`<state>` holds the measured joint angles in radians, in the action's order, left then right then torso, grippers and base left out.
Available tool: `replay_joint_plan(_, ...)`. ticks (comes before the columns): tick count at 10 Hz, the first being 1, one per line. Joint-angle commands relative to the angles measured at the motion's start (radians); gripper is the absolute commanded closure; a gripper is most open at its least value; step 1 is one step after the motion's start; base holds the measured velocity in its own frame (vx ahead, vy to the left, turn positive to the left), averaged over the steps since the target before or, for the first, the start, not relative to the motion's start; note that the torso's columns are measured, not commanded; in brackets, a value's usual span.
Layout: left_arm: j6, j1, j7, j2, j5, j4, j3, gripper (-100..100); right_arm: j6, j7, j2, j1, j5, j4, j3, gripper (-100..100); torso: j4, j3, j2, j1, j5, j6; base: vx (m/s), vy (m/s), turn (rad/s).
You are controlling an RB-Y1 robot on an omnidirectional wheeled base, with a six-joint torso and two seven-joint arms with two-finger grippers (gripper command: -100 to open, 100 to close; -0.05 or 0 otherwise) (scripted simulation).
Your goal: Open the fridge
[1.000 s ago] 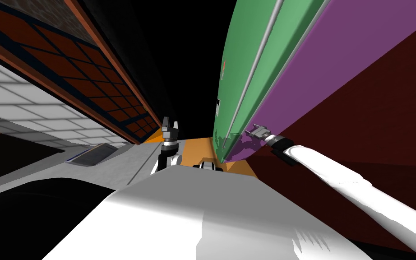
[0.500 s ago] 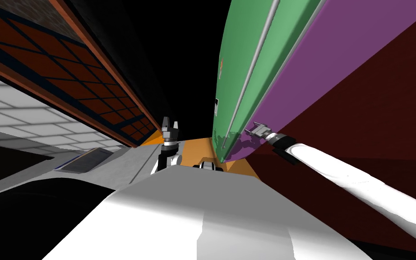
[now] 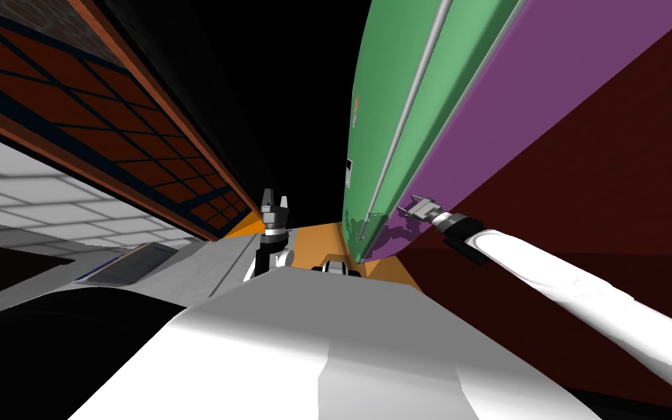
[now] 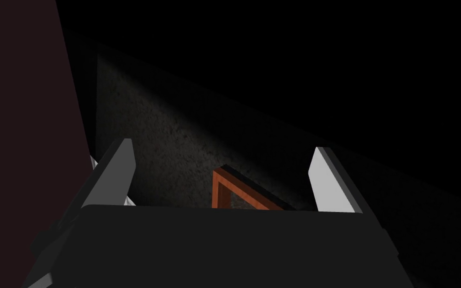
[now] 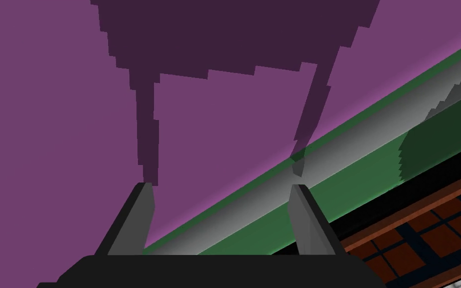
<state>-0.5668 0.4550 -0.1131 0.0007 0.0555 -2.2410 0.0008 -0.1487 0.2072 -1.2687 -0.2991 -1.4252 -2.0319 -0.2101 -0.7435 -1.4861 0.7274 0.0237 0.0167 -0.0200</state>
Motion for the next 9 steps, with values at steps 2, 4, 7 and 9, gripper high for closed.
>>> replay_joint_plan(2,0.0,0.0,0.0,0.0,0.0,0.0,0.0,0,0.018,-0.006,-0.033,0.025,-0.029,-0.023,-0.035,-100,0.0,0.0,0.0,0.002,0.0,0.002,0.029,0.036,-0.052)
replay_joint_plan(4,0.0,0.0,0.0,0.0,0.0,0.0,0.0,0,0.018,-0.008,-0.04,0.026,-0.038,-0.028,-0.041,-100,0.0,-0.001,-0.001,0.004,0.002,-0.002,0.014,0.01,-0.025)
replay_joint_plan(7,0.0,0.0,0.0,0.0,0.0,0.0,0.0,0,0.018,-0.01,-0.047,0.026,-0.047,-0.032,-0.047,-100,0.0,-0.001,-0.001,0.007,0.003,-0.002,0.004,0.012,-0.015)
replay_joint_plan(9,0.0,0.0,0.0,0.0,0.0,0.0,0.0,0,0.017,-0.016,-0.07,0.028,-0.074,-0.045,-0.065,-100,0.001,-0.001,-0.001,0.003,0.001,0.0,0.021,0.034,-0.077)
